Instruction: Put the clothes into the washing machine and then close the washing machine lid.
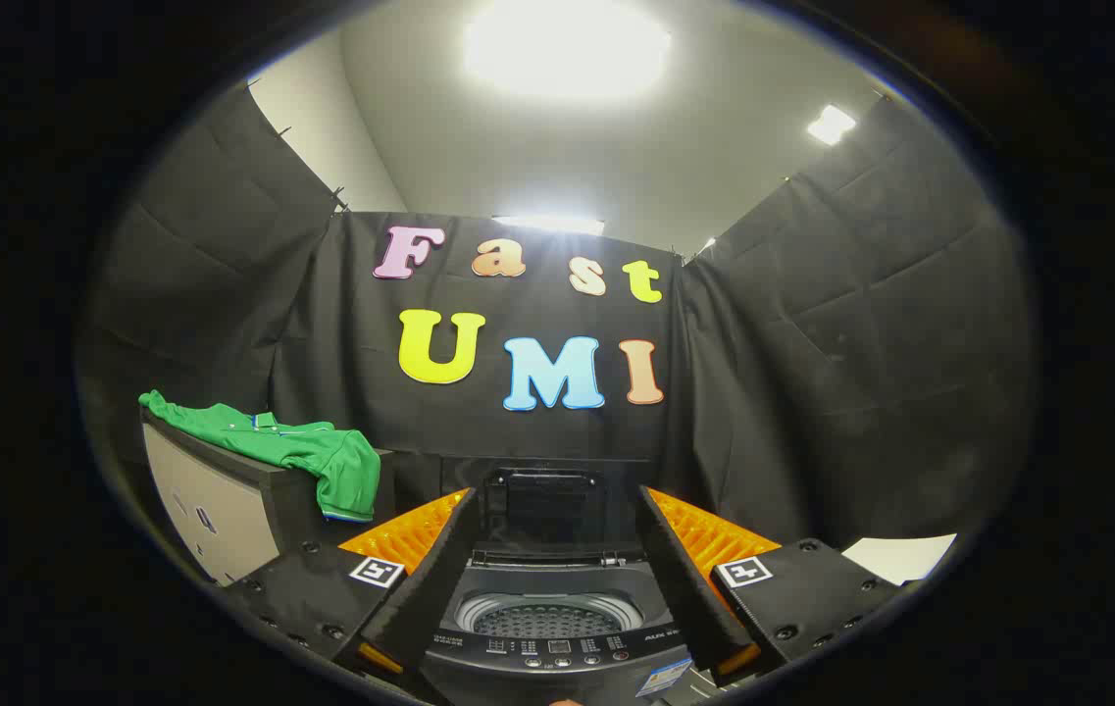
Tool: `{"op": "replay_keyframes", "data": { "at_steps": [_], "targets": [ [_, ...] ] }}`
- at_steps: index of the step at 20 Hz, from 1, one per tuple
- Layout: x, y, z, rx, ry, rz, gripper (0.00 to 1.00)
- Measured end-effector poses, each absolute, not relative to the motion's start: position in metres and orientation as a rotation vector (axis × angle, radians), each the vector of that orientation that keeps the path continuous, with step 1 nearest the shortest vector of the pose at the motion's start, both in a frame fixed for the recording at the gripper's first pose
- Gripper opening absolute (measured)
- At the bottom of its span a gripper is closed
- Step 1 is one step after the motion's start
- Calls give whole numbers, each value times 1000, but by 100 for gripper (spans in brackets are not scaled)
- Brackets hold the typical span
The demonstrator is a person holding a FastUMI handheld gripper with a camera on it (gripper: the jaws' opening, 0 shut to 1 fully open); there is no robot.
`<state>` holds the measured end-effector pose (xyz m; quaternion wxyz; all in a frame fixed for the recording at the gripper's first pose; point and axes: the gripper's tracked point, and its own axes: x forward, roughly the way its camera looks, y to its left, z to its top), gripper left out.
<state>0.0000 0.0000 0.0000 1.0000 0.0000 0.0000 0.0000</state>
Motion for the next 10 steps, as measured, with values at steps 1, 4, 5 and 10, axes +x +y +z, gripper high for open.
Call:
{"op": "replay_keyframes", "data": {
  "at_steps": [1,4,5,10],
  "targets": [
    [-1,-1,0,0,-2,-2,99],
    [0,-1,-4,18,11,3,99],
    [1,-2,-6,19,19,5,99],
    [-2,-10,-3,18,16,-8,99]
  ]
}}
